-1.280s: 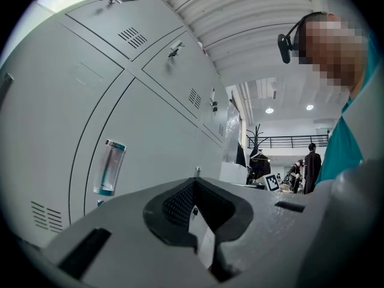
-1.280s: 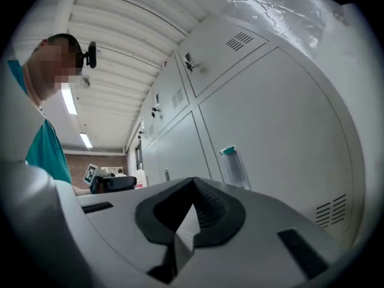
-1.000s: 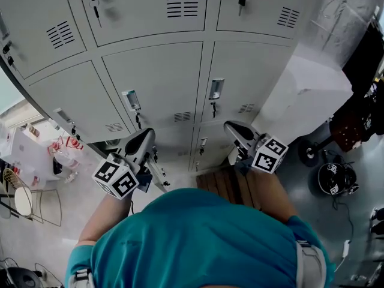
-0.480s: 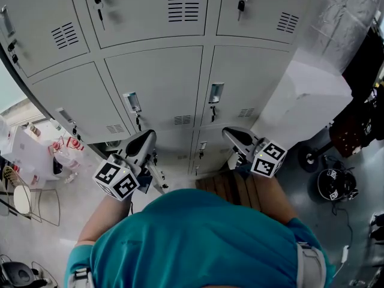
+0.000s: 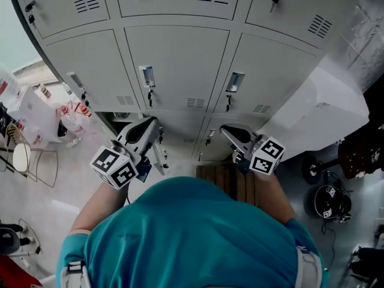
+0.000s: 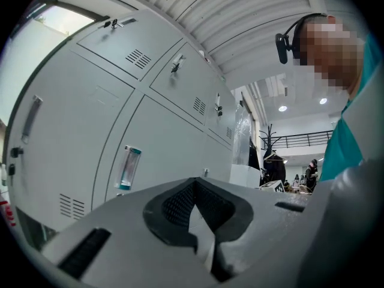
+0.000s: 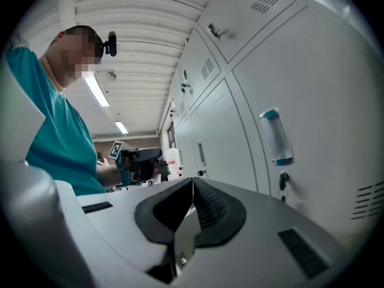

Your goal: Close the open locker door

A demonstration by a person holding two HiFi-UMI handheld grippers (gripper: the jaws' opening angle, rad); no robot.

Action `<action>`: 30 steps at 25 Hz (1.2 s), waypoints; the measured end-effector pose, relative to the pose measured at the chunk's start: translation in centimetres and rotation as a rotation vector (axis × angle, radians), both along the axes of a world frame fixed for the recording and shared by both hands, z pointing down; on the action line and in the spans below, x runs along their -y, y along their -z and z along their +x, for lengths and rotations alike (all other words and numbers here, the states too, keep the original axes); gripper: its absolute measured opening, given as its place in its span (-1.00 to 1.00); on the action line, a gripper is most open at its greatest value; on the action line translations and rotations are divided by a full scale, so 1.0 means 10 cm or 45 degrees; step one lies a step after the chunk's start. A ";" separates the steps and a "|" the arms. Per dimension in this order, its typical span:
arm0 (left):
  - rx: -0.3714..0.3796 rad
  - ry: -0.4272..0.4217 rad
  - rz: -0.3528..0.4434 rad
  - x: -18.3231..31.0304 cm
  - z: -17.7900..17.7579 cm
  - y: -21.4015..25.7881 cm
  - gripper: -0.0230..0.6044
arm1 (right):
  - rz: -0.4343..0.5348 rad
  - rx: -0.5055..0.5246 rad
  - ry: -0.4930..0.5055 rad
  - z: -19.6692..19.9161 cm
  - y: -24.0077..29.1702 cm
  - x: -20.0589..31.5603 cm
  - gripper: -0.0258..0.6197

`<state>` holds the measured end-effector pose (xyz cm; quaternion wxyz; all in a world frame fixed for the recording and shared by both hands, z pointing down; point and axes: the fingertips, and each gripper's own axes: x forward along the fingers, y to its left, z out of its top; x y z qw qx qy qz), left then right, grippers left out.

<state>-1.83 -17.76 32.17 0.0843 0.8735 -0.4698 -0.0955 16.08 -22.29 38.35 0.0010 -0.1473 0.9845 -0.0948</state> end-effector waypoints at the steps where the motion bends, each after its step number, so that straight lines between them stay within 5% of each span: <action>1: 0.001 0.039 -0.006 -0.05 -0.04 -0.03 -0.92 | -0.009 -0.014 0.054 -0.09 -0.09 -0.02 -0.92; 5: 0.005 0.231 -0.060 -0.35 -0.28 -0.24 -0.92 | -0.047 -0.102 0.289 -0.50 -0.57 -0.21 -0.91; 11: 0.023 0.524 -0.178 -1.02 -0.65 -0.55 -0.92 | 0.067 -0.370 0.634 -1.15 -1.53 -0.61 -0.58; 16: 0.031 0.649 -0.206 -1.42 -0.92 -0.75 -0.92 | 0.160 -0.579 0.810 -1.49 -2.43 -0.89 -0.54; 24: 0.015 0.601 -0.342 -1.58 -1.35 -1.48 -0.92 | 0.268 -0.870 0.822 -1.81 -3.59 -1.09 -0.54; 30: 0.153 0.490 -0.459 -1.50 -1.69 -2.04 -0.92 | 0.329 -0.939 0.758 -2.06 -3.98 -0.89 -0.54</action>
